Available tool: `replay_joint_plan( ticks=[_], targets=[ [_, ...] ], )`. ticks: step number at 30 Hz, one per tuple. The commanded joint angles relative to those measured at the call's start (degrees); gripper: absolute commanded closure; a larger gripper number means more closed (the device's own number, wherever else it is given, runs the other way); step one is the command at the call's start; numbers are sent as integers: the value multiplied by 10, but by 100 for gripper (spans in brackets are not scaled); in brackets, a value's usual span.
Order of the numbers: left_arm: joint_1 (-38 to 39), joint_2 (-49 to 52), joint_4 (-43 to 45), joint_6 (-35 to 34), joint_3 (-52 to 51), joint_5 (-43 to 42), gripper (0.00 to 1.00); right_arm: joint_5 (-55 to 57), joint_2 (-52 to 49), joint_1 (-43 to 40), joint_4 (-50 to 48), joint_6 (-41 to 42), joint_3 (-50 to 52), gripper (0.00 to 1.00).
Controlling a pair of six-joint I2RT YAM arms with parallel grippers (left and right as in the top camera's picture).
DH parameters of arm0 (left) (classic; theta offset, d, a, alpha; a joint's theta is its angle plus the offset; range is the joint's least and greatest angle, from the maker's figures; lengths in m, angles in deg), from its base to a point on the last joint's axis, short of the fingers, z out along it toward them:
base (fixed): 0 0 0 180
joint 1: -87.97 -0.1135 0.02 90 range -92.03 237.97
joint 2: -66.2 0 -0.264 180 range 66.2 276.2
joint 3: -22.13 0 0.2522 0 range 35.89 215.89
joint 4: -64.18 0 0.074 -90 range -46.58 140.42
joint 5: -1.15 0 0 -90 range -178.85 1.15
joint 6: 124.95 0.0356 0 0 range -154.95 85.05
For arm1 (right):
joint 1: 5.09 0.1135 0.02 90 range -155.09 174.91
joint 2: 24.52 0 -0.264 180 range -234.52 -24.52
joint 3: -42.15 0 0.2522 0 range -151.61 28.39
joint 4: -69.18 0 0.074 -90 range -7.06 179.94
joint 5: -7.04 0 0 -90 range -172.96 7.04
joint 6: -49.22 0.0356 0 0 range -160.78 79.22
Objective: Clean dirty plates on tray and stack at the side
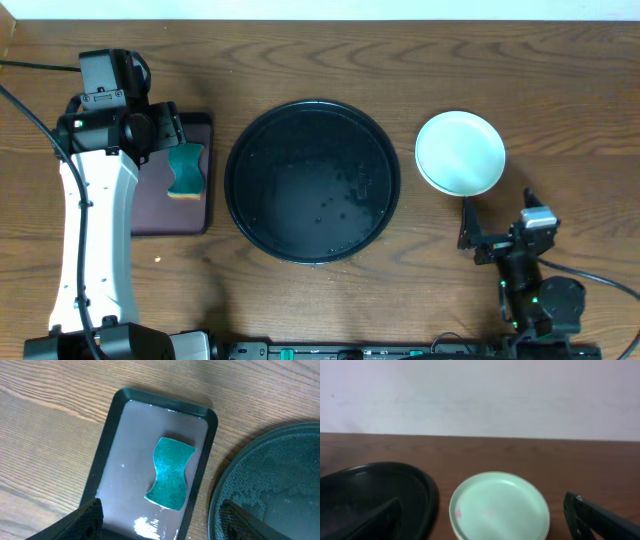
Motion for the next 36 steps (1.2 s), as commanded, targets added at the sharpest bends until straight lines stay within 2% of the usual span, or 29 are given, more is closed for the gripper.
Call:
replay_joint_plan(
  ticks=[1, 7, 36],
  targets=[
    [-3, 1, -2, -1, 6, 3, 25, -12, 34, -1, -7, 23, 29, 1],
    [-3, 1, -2, -1, 6, 3, 25, -20, 83, -1, 20, 23, 62, 1],
    [-3, 1, -2, -1, 6, 3, 25, -26, 82, 3, 20, 23, 62, 1]
  ],
)
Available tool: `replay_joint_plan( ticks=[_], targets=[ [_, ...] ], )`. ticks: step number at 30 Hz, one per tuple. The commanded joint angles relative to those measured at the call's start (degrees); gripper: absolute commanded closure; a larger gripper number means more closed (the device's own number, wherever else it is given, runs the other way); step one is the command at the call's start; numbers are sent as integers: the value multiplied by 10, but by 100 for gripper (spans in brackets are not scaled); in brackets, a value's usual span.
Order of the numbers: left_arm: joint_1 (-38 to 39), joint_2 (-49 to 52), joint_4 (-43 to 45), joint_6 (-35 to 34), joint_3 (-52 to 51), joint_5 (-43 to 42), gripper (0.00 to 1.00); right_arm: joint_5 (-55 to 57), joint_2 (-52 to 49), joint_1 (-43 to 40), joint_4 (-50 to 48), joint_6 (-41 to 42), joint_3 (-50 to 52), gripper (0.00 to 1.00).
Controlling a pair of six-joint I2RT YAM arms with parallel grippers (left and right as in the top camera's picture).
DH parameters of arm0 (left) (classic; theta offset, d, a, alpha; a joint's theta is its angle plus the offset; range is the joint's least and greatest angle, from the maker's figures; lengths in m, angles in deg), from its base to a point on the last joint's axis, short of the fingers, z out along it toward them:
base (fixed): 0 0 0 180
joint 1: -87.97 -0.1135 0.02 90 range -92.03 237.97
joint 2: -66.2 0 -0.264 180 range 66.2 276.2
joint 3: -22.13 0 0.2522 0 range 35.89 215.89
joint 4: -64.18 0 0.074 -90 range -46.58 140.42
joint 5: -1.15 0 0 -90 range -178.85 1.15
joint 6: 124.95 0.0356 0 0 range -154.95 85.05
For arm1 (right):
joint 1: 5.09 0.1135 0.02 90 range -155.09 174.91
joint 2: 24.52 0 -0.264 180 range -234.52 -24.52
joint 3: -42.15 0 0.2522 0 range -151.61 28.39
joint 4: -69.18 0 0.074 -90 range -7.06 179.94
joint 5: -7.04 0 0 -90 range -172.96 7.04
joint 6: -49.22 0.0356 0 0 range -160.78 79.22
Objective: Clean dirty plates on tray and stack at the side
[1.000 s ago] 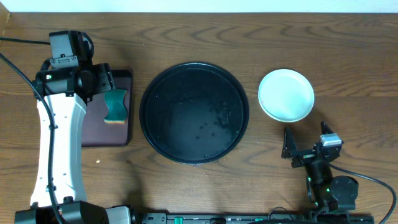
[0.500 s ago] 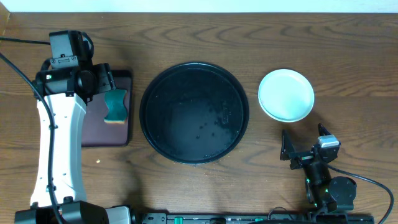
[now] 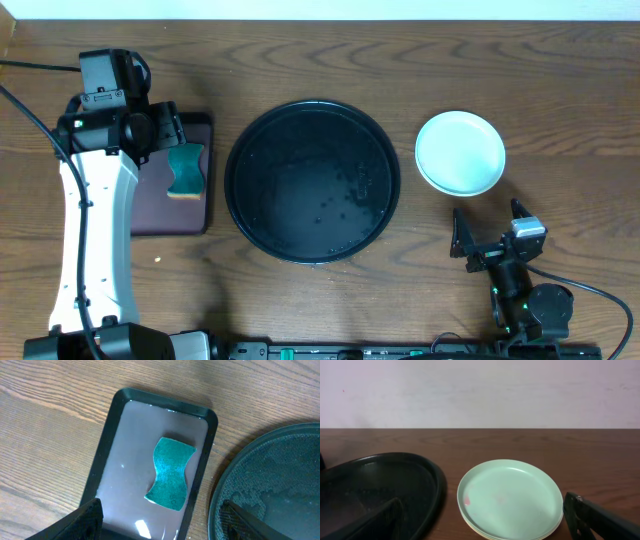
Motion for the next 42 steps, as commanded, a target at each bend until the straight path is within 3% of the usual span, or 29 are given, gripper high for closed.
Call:
replay_joint_plan(
  ticks=[1, 9, 12, 22, 31, 35, 42],
  targets=[
    [-3, 1, -1, -1, 6, 3, 25, -7, 5, 3, 1, 8, 1, 1],
    [4, -79, 10, 3, -13, -16, 25, -7, 5, 3, 1, 8, 1, 1],
    [25, -151, 71, 3, -59, -34, 25, -7, 5, 3, 1, 8, 1, 1],
    [63, -445, 277, 4, -345, -40, 25, -7, 5, 3, 1, 8, 1, 1],
    [80, -632, 426, 6, -581, -42, 25, -7, 5, 3, 1, 8, 1, 1],
    [80, -734, 467, 6, -689, -42, 25, -7, 5, 3, 1, 8, 1, 1],
    [80, -840, 477, 9, -771, -42, 25, -7, 5, 3, 1, 8, 1, 1]
  ],
)
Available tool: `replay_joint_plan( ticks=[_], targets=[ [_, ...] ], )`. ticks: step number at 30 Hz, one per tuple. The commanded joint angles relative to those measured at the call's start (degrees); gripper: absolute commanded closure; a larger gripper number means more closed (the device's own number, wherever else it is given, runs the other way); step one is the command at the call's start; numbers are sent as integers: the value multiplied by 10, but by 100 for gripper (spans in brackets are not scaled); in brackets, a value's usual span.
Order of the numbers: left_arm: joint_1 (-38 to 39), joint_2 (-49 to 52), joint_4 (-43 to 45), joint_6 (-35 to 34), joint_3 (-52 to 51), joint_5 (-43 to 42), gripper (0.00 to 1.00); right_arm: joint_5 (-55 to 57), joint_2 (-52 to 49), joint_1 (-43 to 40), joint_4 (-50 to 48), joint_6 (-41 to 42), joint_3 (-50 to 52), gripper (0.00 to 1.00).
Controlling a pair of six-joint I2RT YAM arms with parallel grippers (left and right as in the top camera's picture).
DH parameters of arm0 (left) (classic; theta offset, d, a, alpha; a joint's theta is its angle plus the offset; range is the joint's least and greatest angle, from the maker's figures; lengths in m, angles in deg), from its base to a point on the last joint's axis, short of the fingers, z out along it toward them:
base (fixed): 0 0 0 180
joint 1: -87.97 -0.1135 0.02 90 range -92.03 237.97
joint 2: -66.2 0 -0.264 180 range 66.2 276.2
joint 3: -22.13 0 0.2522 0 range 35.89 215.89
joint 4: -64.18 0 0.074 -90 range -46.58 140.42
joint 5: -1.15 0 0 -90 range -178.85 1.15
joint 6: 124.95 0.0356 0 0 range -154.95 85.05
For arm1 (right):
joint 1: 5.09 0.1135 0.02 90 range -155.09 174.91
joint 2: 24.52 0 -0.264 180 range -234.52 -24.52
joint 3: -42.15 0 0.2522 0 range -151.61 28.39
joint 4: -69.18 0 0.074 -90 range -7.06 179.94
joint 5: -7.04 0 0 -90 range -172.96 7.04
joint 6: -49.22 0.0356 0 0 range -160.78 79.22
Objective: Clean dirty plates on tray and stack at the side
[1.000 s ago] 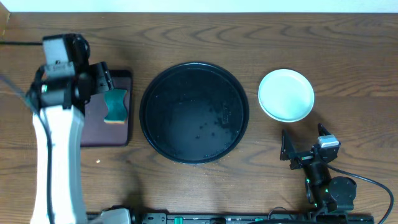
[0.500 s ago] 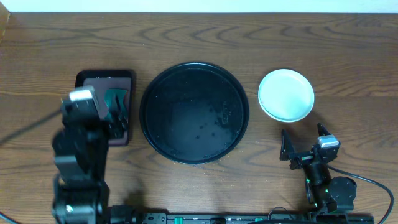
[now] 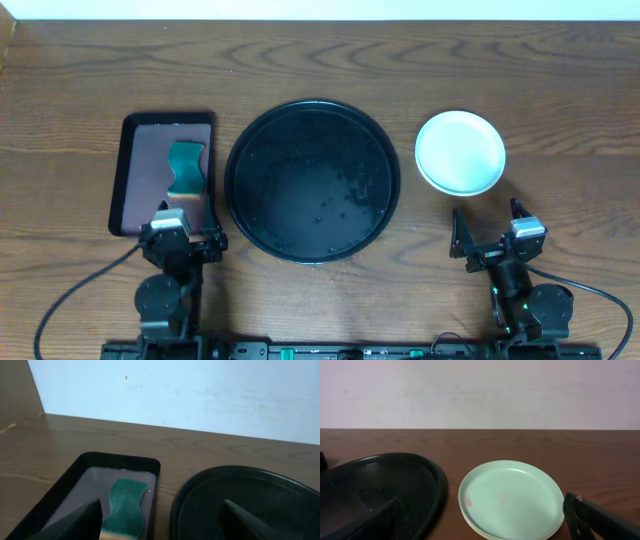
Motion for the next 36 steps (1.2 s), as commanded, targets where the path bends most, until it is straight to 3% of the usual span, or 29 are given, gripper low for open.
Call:
replay_joint_plan(
  ticks=[1, 36],
  targets=[
    [2, -47, 7, 11, -31, -5, 25, -3, 3, 3, 2, 7, 1, 1],
    [4, -50, 0, 28, -71, -6, 25, -3, 3, 3, 2, 7, 1, 1]
  ],
)
